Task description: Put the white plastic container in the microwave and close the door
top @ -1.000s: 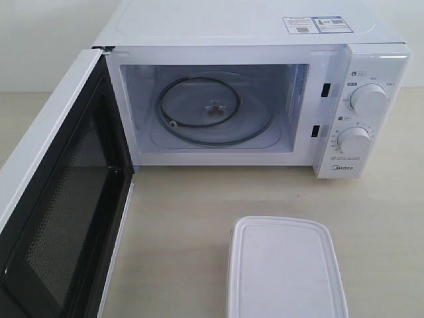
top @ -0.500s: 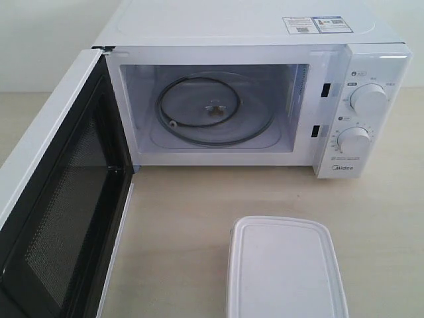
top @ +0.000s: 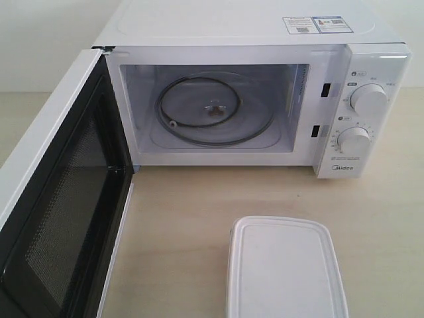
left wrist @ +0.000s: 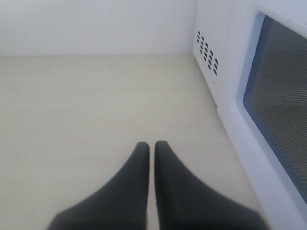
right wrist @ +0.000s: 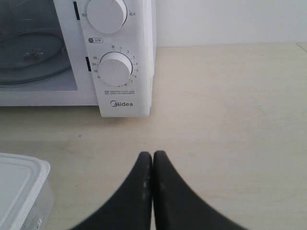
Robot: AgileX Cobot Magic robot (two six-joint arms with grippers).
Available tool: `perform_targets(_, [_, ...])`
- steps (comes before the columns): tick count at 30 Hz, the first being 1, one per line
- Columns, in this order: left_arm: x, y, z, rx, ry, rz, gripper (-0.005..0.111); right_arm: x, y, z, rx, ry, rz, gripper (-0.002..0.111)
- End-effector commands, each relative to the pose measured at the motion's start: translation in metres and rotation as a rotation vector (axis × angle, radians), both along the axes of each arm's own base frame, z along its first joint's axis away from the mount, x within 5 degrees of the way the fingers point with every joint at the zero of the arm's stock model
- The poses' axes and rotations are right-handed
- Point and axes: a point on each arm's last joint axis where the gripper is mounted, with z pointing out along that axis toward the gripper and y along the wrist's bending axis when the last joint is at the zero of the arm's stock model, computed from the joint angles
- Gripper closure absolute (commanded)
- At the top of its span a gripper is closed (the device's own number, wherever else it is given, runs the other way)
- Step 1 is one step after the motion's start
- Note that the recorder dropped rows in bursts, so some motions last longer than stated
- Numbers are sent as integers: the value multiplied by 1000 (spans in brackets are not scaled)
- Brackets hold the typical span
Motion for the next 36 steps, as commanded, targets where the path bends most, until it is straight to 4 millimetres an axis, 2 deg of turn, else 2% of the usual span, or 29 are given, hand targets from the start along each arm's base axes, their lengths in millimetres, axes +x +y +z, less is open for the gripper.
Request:
perform_targets(1, [0, 0, -1, 3, -1, 2, 102, 0, 0, 1, 2, -9, -6, 109])
perform_targets(19, [0, 0, -1, 3, -1, 2, 102, 0, 0, 3, 3, -36, -7, 109])
perform_targets(22, [0, 0, -1, 3, -1, 2, 102, 2, -1, 13, -1, -150, -13, 109])
perform_targets(26, [0, 0, -1, 3, -1, 2, 102, 2, -2, 39, 10, -429, -24, 109])
perform_targets(29, [0, 0, -1, 3, -1, 2, 102, -1, -2, 51, 15, -573, -30, 109])
perform_targets(31, [0, 0, -1, 3, -1, 2, 102, -3, -3, 56, -1, -624, -32, 109])
perform_targets(34, [0, 0, -1, 3, -1, 2, 102, -4, -3, 59, -140, -668, -44, 109])
perform_targets(36, [0, 0, -1, 3, -1, 2, 102, -5, -6, 61, -102, -690, -76, 109])
